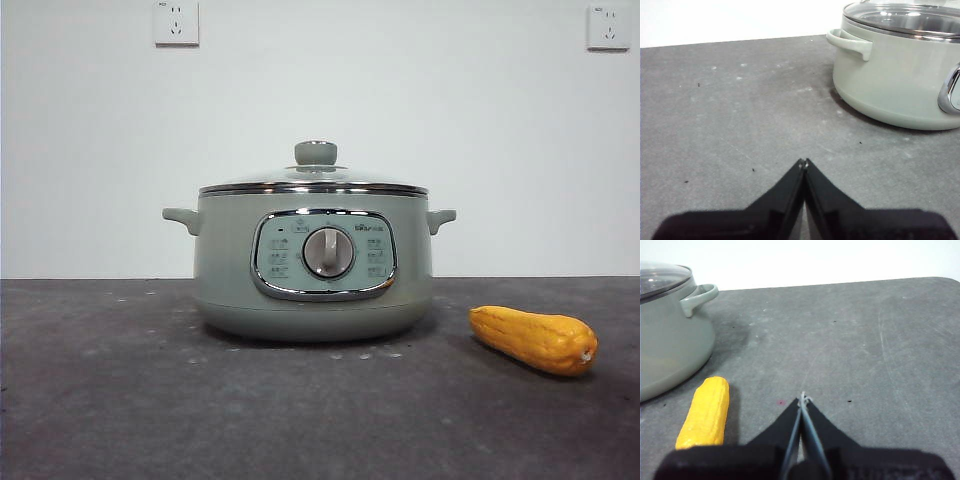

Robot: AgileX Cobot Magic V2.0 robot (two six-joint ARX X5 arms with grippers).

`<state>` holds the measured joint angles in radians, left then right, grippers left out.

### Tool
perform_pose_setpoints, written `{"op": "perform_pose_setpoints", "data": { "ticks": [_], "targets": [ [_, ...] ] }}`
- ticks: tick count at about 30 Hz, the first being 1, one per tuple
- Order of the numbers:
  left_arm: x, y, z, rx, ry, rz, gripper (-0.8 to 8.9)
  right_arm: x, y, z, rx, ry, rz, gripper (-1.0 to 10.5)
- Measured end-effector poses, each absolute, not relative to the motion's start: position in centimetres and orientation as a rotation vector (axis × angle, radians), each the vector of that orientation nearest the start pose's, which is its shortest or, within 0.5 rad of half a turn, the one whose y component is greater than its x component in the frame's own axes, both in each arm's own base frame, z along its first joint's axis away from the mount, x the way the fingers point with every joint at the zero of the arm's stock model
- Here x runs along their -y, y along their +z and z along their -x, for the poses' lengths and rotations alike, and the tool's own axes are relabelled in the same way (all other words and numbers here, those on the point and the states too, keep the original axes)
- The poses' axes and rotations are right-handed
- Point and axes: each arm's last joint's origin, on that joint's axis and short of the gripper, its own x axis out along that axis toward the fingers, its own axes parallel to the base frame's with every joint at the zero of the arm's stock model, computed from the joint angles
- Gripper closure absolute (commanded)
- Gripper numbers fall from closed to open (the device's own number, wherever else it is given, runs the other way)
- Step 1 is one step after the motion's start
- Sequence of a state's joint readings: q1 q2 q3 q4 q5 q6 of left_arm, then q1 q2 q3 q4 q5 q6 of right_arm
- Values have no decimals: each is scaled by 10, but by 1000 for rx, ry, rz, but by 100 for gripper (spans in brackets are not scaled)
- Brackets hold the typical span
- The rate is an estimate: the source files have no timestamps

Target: Pick up the corn,open the lid,put the corn in the pot,close the lid

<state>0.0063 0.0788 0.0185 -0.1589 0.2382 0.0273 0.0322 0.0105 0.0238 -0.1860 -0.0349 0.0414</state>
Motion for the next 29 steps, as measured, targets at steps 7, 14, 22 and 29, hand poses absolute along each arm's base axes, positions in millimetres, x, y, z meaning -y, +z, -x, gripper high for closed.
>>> {"op": "perform_pose_setpoints", "data": {
  "ticks": [7,14,22,29],
  "targets": [
    [6,150,-98,-238,-225,83,819,-4,153,-95,-176,65,-114,956],
    [6,187,-93,-213,-220,151,819,-5,186,-89,-104,86,-226,958],
    [8,246,-88,-190,-262,184,819,-7,248,-78,-108,171,-258,958],
    [10,301,-87,-236,-364,155,819,-8,308,-70,-236,229,-186,958]
  ]
}}
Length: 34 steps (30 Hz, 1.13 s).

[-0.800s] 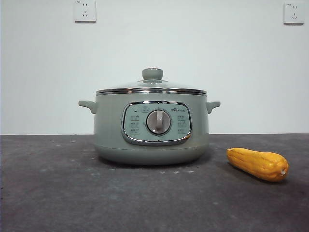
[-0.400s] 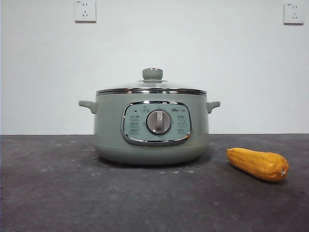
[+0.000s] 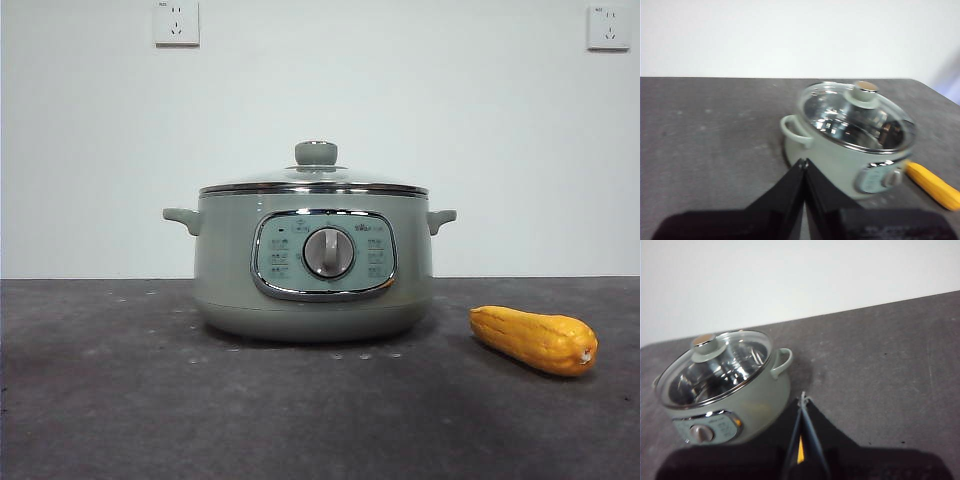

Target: Pick up the corn,open the lid,put the corn in the pot,close the lid

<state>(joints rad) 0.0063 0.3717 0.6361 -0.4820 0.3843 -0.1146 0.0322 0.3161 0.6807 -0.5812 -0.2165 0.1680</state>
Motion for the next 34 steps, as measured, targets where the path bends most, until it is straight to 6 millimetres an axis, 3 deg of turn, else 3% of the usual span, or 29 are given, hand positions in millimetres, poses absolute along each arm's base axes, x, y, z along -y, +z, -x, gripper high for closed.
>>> {"op": "perform_pose_setpoints", "data": {
  "ticks": [6,12,27,28,30,31,32,34],
  "targets": [
    [12,333,-87,-311,-429,125,819,-10,351,-70,-347,265,-138,958],
    [13,355,-84,-352,-456,104,819,-11,375,-74,-445,320,-96,958],
    [16,363,-81,-368,-494,88,798,-11,382,-76,-527,343,-48,931],
    [16,363,-81,-368,-494,88,698,-11,382,-76,-526,344,-49,862],
    [16,363,-82,-369,-501,90,310,-11,382,-76,-526,344,-49,614],
    [16,364,-82,-370,-502,90,193,-11,382,-76,-526,345,-49,484],
    [16,364,-83,-371,-501,90,185,-11,382,-76,-526,344,-49,415],
    [16,365,-84,-370,-502,90,185,-11,382,-77,-530,344,-49,407]
  ]
}}
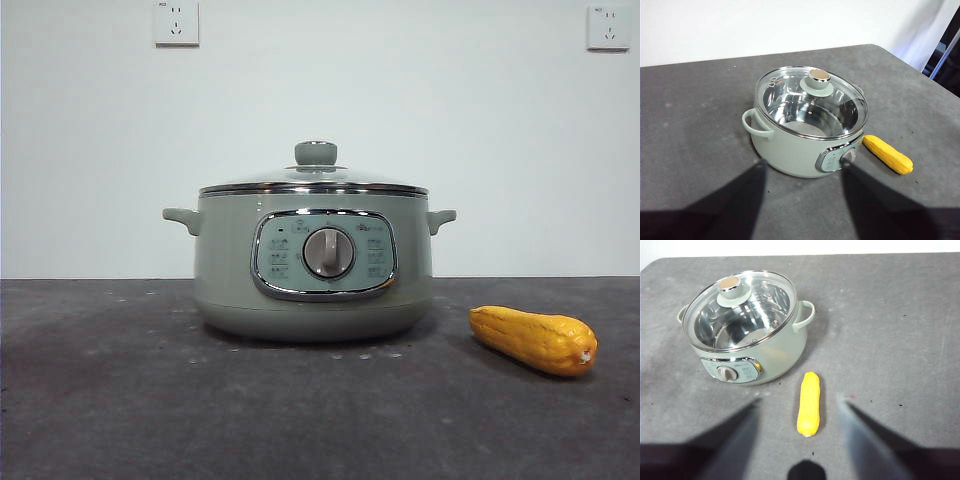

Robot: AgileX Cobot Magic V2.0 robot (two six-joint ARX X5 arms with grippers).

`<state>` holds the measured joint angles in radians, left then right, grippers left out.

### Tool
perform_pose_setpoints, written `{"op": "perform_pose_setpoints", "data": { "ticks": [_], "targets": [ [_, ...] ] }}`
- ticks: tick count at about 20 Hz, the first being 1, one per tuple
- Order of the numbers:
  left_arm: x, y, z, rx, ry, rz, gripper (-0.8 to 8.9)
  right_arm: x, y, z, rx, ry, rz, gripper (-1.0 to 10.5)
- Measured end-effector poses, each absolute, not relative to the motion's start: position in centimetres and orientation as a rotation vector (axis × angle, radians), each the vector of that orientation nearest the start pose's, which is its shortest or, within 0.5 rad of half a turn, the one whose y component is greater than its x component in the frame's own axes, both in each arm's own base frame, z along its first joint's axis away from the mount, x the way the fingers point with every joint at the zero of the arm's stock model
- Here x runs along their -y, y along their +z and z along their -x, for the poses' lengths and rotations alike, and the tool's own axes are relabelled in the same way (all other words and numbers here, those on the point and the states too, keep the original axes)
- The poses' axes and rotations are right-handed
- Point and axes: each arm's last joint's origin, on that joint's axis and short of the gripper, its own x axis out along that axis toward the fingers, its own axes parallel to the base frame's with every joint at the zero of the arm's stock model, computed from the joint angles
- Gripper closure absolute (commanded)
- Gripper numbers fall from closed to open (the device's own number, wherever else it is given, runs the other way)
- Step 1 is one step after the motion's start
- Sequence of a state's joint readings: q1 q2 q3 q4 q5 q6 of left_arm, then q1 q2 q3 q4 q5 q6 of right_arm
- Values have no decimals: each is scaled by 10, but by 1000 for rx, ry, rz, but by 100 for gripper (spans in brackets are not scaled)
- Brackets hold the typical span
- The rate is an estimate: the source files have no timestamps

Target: Pick up the corn,open the lid,put the corn in the pot,close the lid

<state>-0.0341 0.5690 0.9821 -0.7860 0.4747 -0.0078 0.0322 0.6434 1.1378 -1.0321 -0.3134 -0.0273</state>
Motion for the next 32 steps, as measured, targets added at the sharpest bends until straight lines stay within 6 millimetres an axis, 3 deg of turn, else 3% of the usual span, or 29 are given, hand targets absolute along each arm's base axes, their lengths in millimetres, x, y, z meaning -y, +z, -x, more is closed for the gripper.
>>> {"op": "perform_pose_setpoints", "data": {
  "ticks": [10,15,18,24,27,32],
  "targets": [
    [16,364,-89,-383,-502,90,186,-13,376,-103,-620,352,-66,409],
    [17,362,-97,-414,-501,96,186,-19,360,-149,-759,418,-95,411],
    [17,360,-101,-431,-501,100,186,-32,338,-190,-889,437,-77,412],
    [17,360,-105,-440,-500,102,186,-68,268,-260,-1159,405,42,414],
    [17,359,-106,-443,-500,103,186,-84,239,-278,-1232,404,87,415],
    [17,359,-109,-451,-500,105,186,-104,208,-293,-1276,403,140,420]
  ]
}}
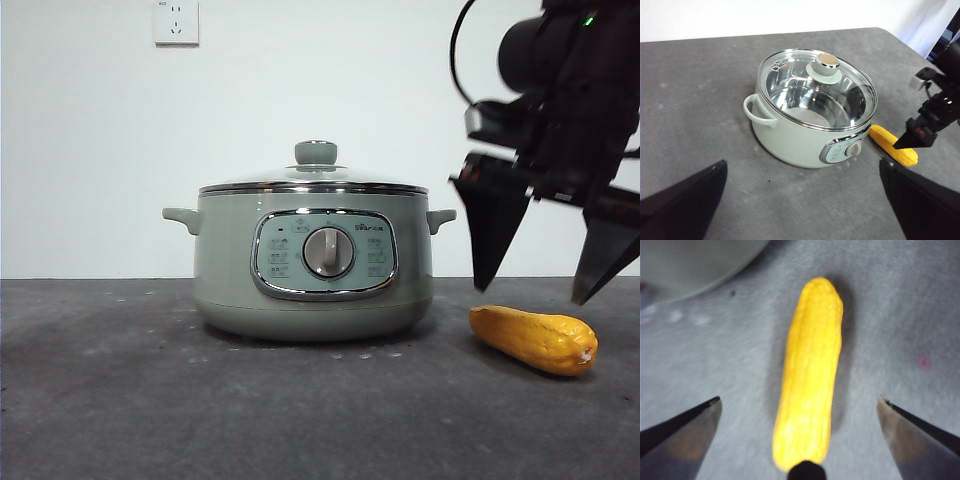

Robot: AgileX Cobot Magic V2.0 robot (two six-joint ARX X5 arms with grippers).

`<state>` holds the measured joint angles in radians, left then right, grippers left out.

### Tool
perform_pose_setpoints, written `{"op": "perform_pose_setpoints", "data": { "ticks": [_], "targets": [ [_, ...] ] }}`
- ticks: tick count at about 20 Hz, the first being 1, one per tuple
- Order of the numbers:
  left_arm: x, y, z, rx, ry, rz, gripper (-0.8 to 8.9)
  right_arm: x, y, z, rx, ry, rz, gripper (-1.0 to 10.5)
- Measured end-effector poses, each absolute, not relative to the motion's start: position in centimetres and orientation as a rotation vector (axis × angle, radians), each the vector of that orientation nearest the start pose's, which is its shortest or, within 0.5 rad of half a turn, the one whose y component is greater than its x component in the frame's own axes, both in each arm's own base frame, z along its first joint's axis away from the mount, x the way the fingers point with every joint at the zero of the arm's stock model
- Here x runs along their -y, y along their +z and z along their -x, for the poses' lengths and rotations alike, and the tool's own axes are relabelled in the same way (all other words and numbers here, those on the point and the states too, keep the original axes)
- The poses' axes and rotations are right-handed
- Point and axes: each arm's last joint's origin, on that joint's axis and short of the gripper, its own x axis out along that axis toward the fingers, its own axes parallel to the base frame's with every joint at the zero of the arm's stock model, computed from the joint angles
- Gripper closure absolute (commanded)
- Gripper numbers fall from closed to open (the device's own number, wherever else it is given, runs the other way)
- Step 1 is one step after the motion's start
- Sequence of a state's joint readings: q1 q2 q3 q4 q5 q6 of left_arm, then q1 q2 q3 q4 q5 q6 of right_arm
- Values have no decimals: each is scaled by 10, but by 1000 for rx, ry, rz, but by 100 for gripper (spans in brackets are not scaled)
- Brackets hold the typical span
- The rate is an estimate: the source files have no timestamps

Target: Pick up the corn,open the lid,put the corn in the pot,close the lid

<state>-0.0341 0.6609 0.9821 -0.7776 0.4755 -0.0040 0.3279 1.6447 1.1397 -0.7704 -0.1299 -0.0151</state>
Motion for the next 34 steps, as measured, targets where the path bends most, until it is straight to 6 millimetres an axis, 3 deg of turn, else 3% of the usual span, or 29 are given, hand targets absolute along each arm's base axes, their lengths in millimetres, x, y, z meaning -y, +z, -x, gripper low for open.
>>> {"op": "perform_pose_setpoints", "data": {
  "ticks": [3,6,9,13,18,20,23,27,30,34],
  "targets": [
    [17,359,-109,-452,-500,105,186,-109,197,-298,-1297,391,142,548],
    [17,359,-109,-452,-500,105,186,-110,190,-302,-1307,378,139,560],
    [17,359,-109,-452,-500,105,186,-110,184,-303,-1323,358,149,783],
    [17,359,-109,-452,-500,105,186,-110,184,-303,-1322,356,151,962],
    [17,357,-114,-472,-499,110,187,-110,186,-302,-1329,356,153,963],
    [18,356,-117,-484,-510,114,187,-108,197,-296,-1310,360,156,963],
    [21,357,-126,-488,-560,121,187,-101,238,-279,-1187,372,145,963],
    [30,380,-149,-470,-614,105,187,-87,295,-240,-1009,386,122,962],
    [45,401,-176,-474,-670,77,187,-73,333,-200,-853,395,99,962],
    [78,411,-227,-518,-701,4,187,-55,362,-148,-725,400,74,962]
  ]
}}
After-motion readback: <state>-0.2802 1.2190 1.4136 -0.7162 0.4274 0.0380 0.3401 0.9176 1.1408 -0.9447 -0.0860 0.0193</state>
